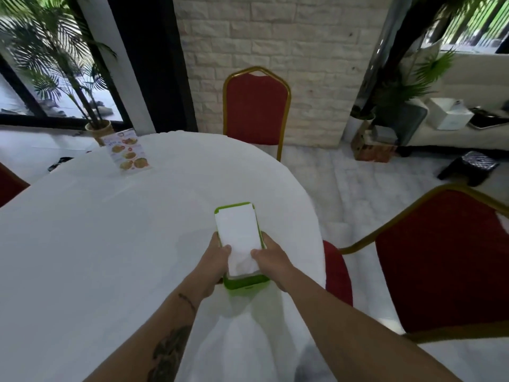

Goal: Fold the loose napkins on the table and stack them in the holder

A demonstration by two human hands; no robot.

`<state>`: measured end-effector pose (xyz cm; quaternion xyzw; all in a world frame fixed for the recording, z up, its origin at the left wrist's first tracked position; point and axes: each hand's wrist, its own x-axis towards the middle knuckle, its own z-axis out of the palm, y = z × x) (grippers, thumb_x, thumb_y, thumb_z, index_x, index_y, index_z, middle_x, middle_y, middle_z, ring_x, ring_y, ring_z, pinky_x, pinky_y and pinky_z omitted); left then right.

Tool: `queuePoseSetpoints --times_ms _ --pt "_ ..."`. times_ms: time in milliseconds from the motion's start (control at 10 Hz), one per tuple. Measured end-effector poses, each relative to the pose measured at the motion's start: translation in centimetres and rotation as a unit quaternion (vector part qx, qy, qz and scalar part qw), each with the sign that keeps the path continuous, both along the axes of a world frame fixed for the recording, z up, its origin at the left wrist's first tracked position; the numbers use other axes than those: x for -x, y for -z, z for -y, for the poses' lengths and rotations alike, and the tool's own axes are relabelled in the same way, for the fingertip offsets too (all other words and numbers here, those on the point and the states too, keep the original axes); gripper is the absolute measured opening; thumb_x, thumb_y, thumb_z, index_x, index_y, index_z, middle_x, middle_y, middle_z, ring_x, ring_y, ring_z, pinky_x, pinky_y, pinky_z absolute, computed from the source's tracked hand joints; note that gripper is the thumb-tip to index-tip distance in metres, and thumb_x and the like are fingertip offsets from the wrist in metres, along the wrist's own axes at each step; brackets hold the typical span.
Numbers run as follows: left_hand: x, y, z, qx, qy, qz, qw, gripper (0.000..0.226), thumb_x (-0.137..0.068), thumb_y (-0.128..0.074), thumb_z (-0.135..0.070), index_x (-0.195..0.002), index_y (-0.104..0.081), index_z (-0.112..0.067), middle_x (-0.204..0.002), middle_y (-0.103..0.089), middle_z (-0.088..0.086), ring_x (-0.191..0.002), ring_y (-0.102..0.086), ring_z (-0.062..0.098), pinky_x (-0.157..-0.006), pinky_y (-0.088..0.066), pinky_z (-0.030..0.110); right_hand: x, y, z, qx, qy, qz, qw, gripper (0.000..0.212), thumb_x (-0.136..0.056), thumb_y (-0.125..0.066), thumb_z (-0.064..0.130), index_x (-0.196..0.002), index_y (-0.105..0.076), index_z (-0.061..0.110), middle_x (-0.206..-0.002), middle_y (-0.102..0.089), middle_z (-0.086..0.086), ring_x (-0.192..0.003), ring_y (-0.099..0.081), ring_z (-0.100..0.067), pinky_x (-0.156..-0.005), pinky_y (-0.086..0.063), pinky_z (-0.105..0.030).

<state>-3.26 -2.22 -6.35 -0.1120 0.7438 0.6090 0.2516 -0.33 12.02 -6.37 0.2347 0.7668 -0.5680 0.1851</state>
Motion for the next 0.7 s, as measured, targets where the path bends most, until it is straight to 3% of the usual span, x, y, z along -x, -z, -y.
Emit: queuePoseSetpoints --times_ms 100,400,500,600,700 --pt "-0.8 0.3 -5.1 -0.016 0.014 -0.01 1.0 0.046 -0.099 -0.032 -0.02 -0.142 -0.024 -0.033 -0.139 -0.047 0.001 -0.119 -0.051 0.024 -0.098 -0.048 0.047 -0.5 0.2 -5.1 -0.022 -0.001 -0.007 1.0 0.062 -0.08 -0.046 0.02 -0.139 -0.046 0.04 -0.127 -0.062 0.003 -0.112 -0.058 -0.021 -0.1 -0.05 -0.041" --pt "-2.9 0.7 -12.9 0.0 0.053 -0.042 0.998 0.048 -0.098 -0.034 -0.012 -0.142 -0.023 -0.026 -0.135 -0.046 0.0 -0.119 -0.049 0.021 -0.103 -0.044 0.042 -2.5 1.3 -13.0 0.0 0.012 -0.016 1.0 0.055 -0.088 -0.046 0.016 -0.14 -0.044 0.035 -0.125 -0.06 0.005 -0.109 -0.057 -0.016 -0.085 -0.048 -0.03" --pt "-2.8 1.0 -12.9 0.024 0.054 -0.046 0.997 0.046 -0.097 -0.034 -0.013 -0.141 -0.028 -0.024 -0.135 -0.048 0.002 -0.117 -0.051 0.021 -0.101 -0.046 0.04 -2.3 1.9 -13.3 -0.004 -0.001 -0.017 1.0 0.053 -0.09 -0.047 0.02 -0.142 -0.043 0.033 -0.125 -0.058 0.004 -0.109 -0.056 -0.017 -0.093 -0.048 -0.033" --pt "-2.2 0.1 -12.5 0.084 0.076 -0.058 0.992 0.043 -0.097 -0.034 -0.019 -0.14 -0.034 -0.022 -0.141 -0.048 0.005 -0.119 -0.051 0.022 -0.105 -0.043 0.043 -2.0 1.1 -13.6 -0.036 -0.02 0.008 0.999 0.061 -0.092 -0.046 0.027 -0.151 -0.032 0.028 -0.146 -0.048 -0.005 -0.126 -0.049 -0.025 -0.107 -0.041 -0.04" --pt "-2.0 -1.4 -12.3 0.186 0.095 -0.068 0.976 0.05 -0.099 -0.034 -0.029 -0.147 -0.028 -0.014 -0.152 -0.035 0.007 -0.135 -0.039 0.026 -0.113 -0.028 0.037 -1.6 -0.8 -14.6 -0.065 -0.023 0.02 0.997 0.066 -0.098 -0.044 0.031 -0.157 -0.016 0.021 -0.161 -0.025 -0.008 -0.145 -0.029 -0.029 -0.114 -0.028 -0.037"
